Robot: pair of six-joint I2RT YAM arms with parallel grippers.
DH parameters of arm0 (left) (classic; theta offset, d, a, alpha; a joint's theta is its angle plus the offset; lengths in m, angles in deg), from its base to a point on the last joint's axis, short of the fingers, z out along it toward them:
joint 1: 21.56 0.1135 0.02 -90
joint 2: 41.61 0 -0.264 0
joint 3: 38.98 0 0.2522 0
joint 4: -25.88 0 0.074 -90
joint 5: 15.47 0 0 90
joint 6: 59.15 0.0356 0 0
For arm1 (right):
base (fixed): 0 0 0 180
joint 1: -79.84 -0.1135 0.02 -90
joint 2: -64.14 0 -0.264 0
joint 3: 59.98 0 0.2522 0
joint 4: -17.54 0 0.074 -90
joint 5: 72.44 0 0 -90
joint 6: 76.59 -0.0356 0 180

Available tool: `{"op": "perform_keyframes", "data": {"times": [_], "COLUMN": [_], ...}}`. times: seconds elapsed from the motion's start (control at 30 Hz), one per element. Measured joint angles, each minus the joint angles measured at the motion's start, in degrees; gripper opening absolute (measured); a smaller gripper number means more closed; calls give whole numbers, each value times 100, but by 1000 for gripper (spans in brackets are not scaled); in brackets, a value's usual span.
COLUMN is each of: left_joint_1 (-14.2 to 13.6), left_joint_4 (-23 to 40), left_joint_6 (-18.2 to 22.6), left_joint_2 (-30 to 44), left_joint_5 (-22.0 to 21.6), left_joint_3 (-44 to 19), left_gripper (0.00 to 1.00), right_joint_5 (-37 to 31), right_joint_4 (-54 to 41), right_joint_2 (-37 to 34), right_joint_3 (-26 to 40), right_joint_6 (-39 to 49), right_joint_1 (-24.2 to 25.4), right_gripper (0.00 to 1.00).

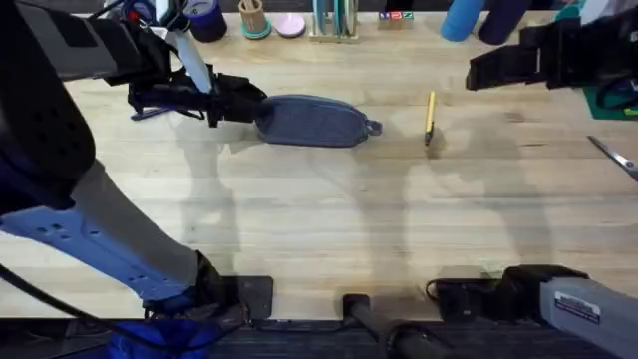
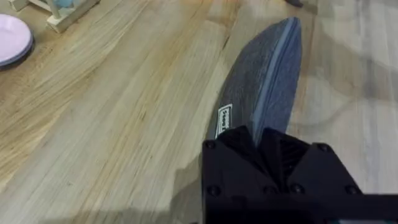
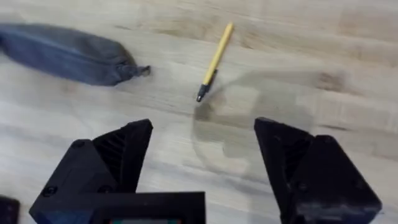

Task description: Unzip the bag, pick up the pens from the table one at a time and place them inside, then zip the bag closed.

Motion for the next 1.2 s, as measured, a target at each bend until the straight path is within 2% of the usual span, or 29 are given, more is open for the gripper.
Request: {"op": "perform_keyframes", "data": {"times": [0.17, 0.7, 0.97, 1.2], "left_joint_1": [0, 0, 0, 0], "left_joint_4": [0, -5, -22, -25], "left_joint_6": [0, 0, 0, 0], "left_joint_2": [0, 0, 0, 0], "left_joint_5": [0, -1, 0, -2], "left_joint_3": [0, 0, 0, 0], "left_gripper": [41, 41, 41, 41], "right_joint_5": [211, 269, 860, 1037], "right_joint_4": [0, 2, 4, 99], "right_joint_2": [0, -37, -535, -1032], "right_joint_3": [0, 2, 9, 9], "right_joint_6": [572, 2180, 2993, 3568], "right_joint_1": [-39, -691, -702, -704], "right_gripper": [996, 995, 996, 996]}}
